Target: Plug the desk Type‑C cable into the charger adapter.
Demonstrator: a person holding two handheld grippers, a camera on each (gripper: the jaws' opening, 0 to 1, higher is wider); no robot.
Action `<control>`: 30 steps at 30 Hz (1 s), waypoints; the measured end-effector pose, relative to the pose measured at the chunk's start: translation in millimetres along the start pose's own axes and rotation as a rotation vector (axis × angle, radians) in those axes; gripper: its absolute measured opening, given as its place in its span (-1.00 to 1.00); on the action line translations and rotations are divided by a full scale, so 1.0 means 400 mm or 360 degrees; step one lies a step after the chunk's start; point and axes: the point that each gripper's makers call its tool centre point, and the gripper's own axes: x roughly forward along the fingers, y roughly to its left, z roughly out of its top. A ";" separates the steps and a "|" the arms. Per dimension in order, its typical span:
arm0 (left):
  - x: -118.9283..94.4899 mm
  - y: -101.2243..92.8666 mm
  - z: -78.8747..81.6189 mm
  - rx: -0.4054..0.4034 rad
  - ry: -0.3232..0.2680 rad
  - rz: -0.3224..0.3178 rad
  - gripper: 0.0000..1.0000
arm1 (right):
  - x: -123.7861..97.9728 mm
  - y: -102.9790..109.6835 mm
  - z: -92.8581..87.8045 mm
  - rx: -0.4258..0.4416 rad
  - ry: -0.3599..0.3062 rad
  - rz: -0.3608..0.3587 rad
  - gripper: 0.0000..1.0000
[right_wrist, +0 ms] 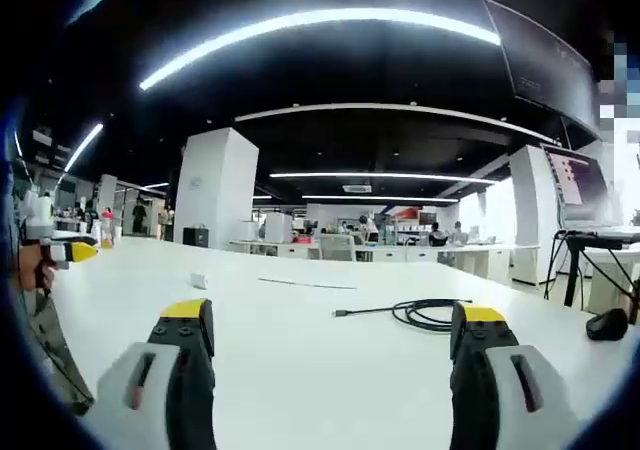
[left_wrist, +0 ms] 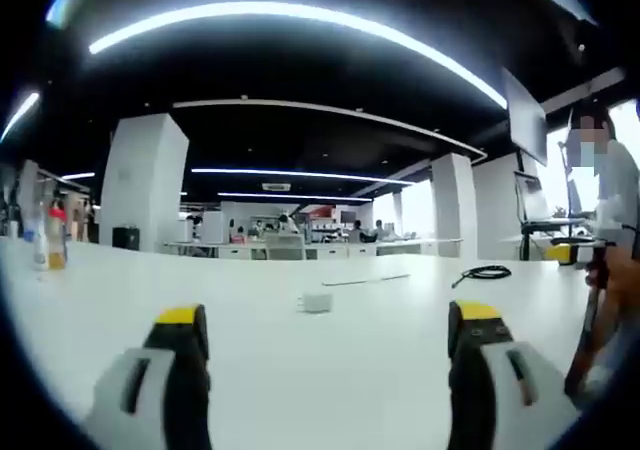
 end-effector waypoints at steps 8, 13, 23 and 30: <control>-0.004 0.001 -0.008 -0.0015 0.0010 0.0000 0.99 | -0.006 -0.004 -0.007 -0.0007 0.0018 -0.0018 1.00; -0.004 0.005 -0.008 -0.0004 0.0009 0.0005 0.99 | -0.004 0.008 -0.012 -0.0006 0.0021 -0.0005 1.00; -0.003 0.006 -0.007 0.0010 0.0010 0.0003 0.99 | -0.005 0.010 -0.010 -0.0002 0.0016 -0.0007 1.00; -0.002 0.007 -0.012 0.0002 0.0018 0.0008 0.99 | -0.005 0.010 -0.015 -0.0002 0.0026 -0.0007 1.00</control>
